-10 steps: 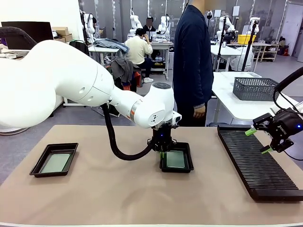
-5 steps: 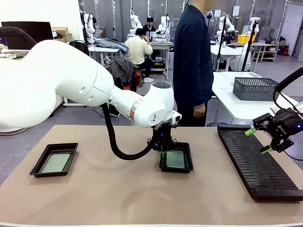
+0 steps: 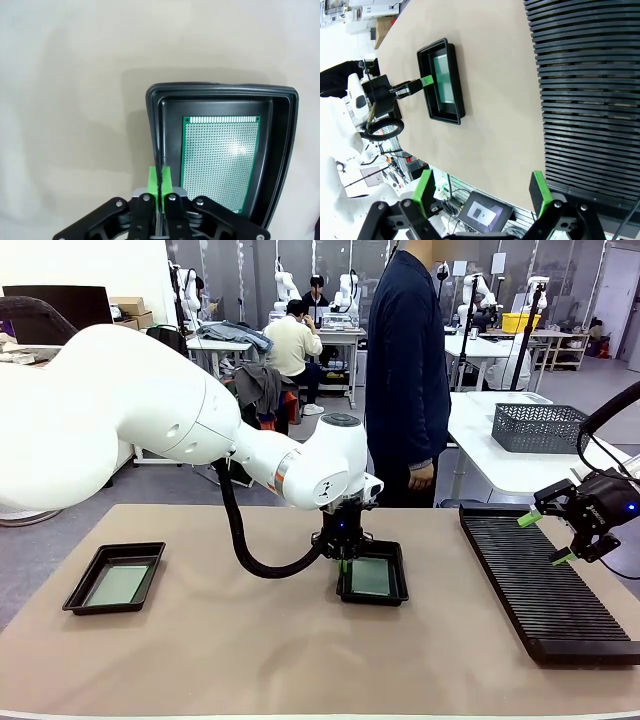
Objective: Inspect and transfer BCBs to ESD trays.
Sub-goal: Pick up the ESD tray and place it on the left side of the table.
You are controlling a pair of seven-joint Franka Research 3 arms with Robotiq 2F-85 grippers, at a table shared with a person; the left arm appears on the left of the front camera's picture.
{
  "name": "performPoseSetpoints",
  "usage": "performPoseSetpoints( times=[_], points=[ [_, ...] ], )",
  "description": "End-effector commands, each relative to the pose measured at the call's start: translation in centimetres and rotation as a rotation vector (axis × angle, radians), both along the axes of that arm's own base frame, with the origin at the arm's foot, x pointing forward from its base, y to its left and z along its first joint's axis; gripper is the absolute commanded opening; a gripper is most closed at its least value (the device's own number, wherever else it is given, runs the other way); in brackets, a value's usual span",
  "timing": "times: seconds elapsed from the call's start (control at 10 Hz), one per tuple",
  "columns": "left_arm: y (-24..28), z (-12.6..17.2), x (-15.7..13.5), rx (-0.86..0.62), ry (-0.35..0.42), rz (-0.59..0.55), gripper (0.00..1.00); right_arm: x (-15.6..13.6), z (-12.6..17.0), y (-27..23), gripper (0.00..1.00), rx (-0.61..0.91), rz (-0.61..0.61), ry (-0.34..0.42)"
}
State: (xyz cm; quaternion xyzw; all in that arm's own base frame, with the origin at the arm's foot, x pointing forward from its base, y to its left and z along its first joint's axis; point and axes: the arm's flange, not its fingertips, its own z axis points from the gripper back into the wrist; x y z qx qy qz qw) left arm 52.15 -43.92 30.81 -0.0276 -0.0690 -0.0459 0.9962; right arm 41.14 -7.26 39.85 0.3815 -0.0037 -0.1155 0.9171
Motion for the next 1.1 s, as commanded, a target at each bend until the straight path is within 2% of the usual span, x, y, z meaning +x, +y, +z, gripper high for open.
performPoseSetpoints(
  times=[0.0, 0.6, 1.0],
  points=[
    [1.5, 0.2, 0.0, -0.083, 0.006, 0.006, 0.03, -0.2, 0.0, 0.1, 1.0, -0.007, -0.017, -0.002],
    [7.1, 1.9, -1.0, -0.261, -0.047, 0.032, 0.03, -0.2, 0.0, 0.1, 1.0, -0.007, -0.017, -0.002],
    [13.1, 3.7, -2.0, -0.271, -0.052, 0.035, 0.03, -0.2, 0.0, 0.1, 1.0, -0.007, -0.017, -0.002]
  ],
)
